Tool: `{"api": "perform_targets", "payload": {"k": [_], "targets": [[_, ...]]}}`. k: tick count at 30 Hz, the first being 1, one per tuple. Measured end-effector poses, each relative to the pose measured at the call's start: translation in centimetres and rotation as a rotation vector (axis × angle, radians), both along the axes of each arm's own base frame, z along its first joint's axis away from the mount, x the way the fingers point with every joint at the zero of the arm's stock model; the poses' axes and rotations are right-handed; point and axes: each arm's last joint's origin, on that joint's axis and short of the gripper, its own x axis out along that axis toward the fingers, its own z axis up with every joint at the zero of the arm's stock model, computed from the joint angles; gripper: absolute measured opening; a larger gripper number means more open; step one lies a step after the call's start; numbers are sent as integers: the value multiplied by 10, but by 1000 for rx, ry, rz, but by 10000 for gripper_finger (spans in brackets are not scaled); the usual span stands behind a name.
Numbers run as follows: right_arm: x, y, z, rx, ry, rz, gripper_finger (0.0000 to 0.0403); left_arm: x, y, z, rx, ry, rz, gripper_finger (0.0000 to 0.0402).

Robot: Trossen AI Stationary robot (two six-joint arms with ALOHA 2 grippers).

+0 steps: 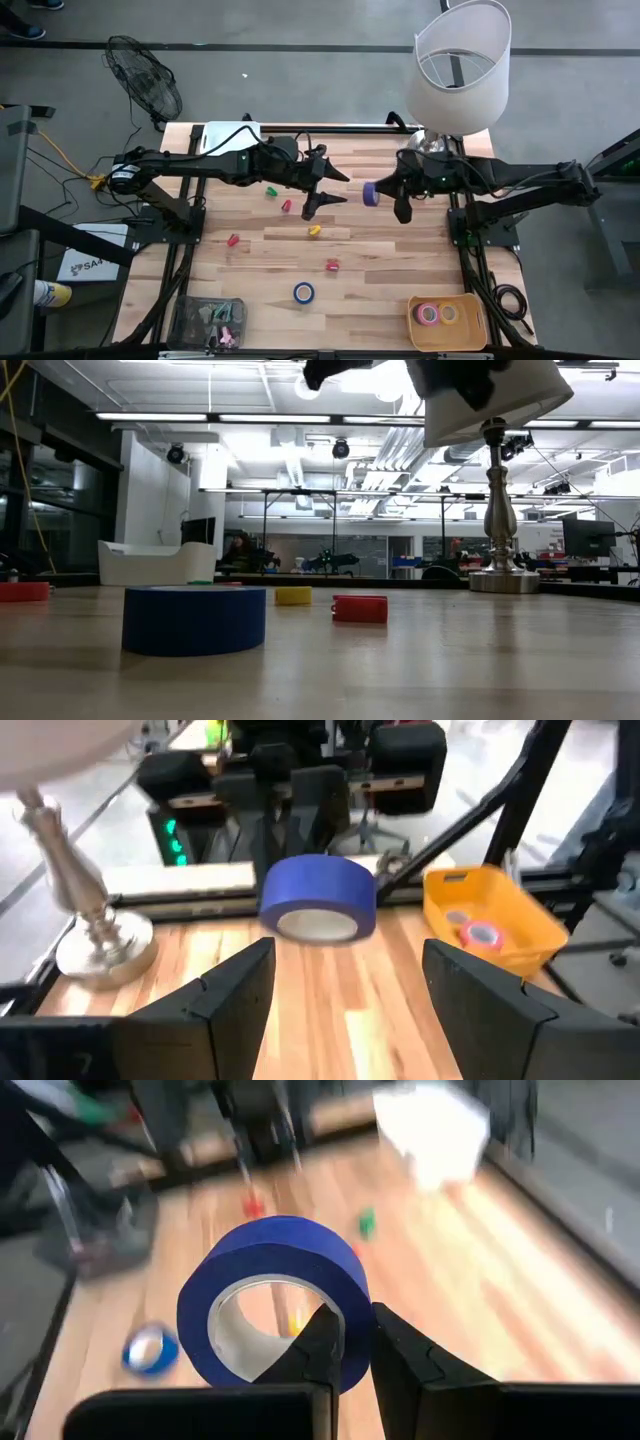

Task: Pick and place Stapler, Stapler remover, tape
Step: Put the violet tape into the yellow bin

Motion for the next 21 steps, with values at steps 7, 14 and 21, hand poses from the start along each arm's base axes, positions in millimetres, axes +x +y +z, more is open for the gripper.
{"api": "perform_targets", "payload": {"k": [7, 14, 21], "targets": [[-24, 16, -21, 221, 277, -82, 27, -2, 1, -8, 73, 75, 6, 250], [-40, 41, -31, 420, 431, -184, 26, -4, 1, -14, 162, 133, 3, 250], [-55, 79, -37, 667, 549, -252, 26, -8, 1, -22, 203, 224, -19, 250]]}}
